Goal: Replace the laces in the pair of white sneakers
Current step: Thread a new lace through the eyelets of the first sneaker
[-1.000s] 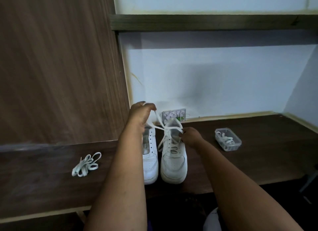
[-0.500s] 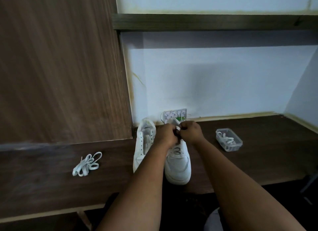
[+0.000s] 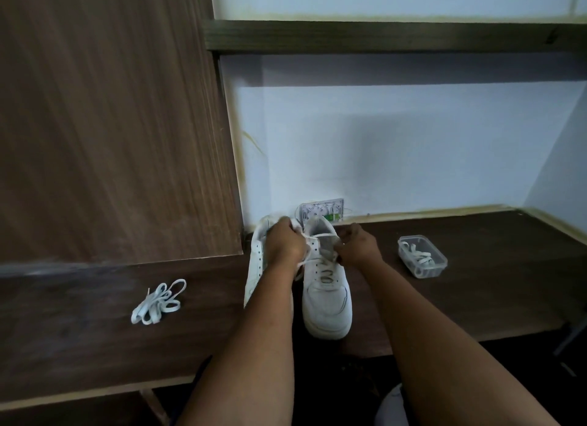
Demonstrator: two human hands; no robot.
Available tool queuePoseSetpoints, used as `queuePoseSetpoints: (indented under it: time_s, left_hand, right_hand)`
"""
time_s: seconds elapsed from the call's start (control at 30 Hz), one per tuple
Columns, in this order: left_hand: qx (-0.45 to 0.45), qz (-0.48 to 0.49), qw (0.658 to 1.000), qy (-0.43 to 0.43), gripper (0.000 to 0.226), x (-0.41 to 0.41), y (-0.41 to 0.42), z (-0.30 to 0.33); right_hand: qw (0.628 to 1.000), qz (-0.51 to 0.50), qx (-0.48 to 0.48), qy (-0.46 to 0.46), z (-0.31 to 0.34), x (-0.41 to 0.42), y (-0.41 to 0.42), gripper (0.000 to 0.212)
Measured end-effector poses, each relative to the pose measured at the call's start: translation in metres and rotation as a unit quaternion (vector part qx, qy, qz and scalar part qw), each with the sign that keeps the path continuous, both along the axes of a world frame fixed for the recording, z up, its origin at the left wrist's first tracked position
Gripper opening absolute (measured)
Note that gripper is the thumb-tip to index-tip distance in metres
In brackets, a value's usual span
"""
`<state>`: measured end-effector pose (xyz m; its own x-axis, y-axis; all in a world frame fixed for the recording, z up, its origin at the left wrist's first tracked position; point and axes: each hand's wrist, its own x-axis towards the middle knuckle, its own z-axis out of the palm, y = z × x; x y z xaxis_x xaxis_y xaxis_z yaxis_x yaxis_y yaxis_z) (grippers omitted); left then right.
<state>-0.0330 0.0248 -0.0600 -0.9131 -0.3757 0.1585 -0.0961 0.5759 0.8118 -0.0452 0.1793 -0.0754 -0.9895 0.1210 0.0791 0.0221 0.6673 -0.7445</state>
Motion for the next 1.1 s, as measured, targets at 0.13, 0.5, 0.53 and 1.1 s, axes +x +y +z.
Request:
queuePoseSetpoints:
  time_s: [0.13, 0.5, 0.53, 1.1]
  left_hand:
    - [0.087, -0.095, 0.988, -0.082, 0.017, 0.010, -0.034, 0.047]
    - [0.300, -0.388, 0.871, 0.031, 0.031, 0.068, 0.001, 0.116]
    - [0.305, -0.390, 0.868, 0.027, 0.031, 0.067, 0.003, 0.116]
    - [0.240, -0.173, 0.954, 0.047, 0.045, 0.049, -0.008, 0.111]
  right_hand:
    - [0.993, 0.085, 0.077, -0.009, 0.007, 0.003, 0.003, 0.037]
    - [0.947, 0.212, -0.240, -0.019, 0.030, 0.022, -0.026, 0.006]
    - [0.921, 0.204, -0.330, -0.036, 0.035, 0.023, -0.022, 0.011]
    - [0.952, 0.131, -0.271, -0.058, 0.042, 0.026, 0.017, 0.025]
